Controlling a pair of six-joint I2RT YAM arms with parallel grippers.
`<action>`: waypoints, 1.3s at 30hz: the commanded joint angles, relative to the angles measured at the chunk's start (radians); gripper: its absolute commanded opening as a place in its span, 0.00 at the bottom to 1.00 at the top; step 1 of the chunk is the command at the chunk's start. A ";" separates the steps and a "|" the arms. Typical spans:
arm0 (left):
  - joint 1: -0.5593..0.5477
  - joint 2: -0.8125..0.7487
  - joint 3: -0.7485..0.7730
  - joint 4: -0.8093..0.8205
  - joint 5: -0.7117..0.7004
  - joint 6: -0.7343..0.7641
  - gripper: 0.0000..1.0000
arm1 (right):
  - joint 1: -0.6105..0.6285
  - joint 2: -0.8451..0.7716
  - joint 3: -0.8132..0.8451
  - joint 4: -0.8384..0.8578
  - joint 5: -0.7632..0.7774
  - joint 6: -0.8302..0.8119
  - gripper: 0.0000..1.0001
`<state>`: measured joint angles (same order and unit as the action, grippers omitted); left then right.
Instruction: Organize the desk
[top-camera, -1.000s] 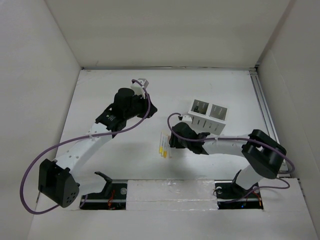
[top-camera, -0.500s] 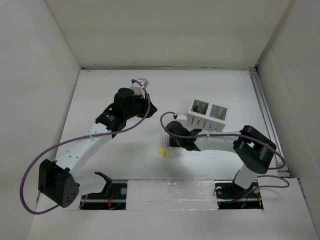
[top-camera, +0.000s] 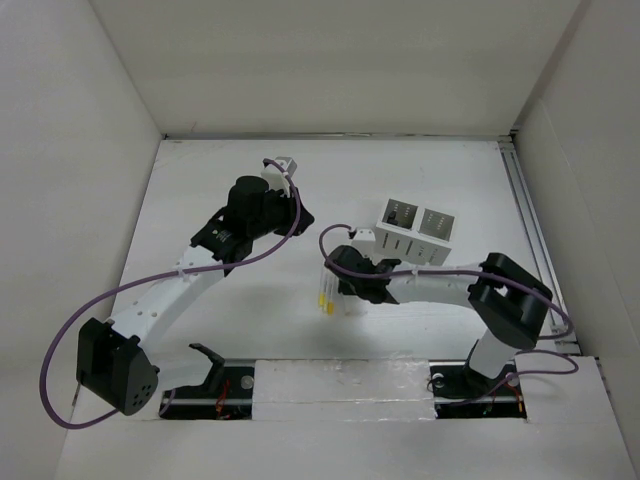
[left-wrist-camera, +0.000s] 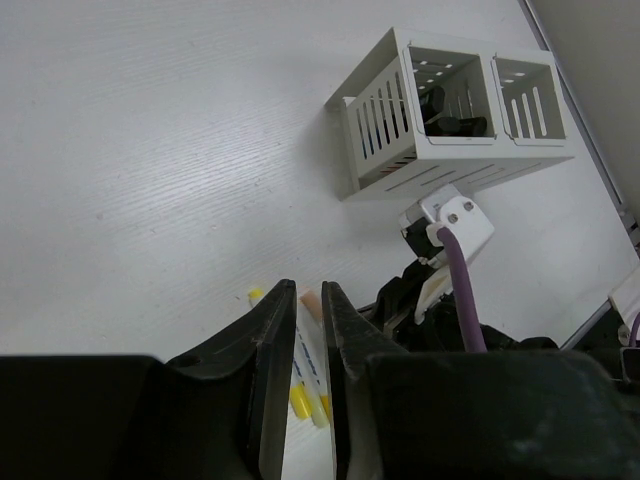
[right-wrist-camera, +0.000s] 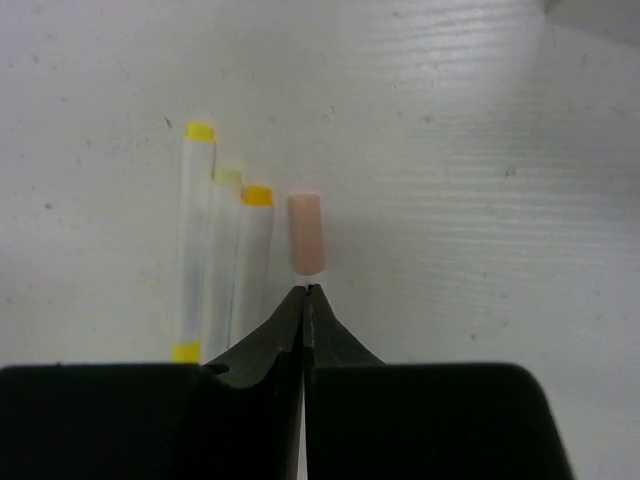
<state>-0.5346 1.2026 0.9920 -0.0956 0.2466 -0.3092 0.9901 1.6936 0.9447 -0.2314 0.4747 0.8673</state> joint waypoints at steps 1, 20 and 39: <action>0.004 -0.018 0.034 0.028 0.003 -0.001 0.13 | 0.012 -0.049 -0.075 -0.117 -0.016 0.039 0.05; 0.004 -0.040 0.033 0.030 0.008 -0.001 0.14 | 0.012 0.009 -0.021 -0.132 -0.021 0.004 0.41; 0.004 -0.095 0.027 0.022 -0.035 0.010 0.13 | 0.012 0.032 -0.006 -0.144 -0.119 -0.028 0.00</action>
<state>-0.5346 1.1412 0.9920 -0.0956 0.2207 -0.3084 0.9905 1.7245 0.9779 -0.3180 0.4072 0.8158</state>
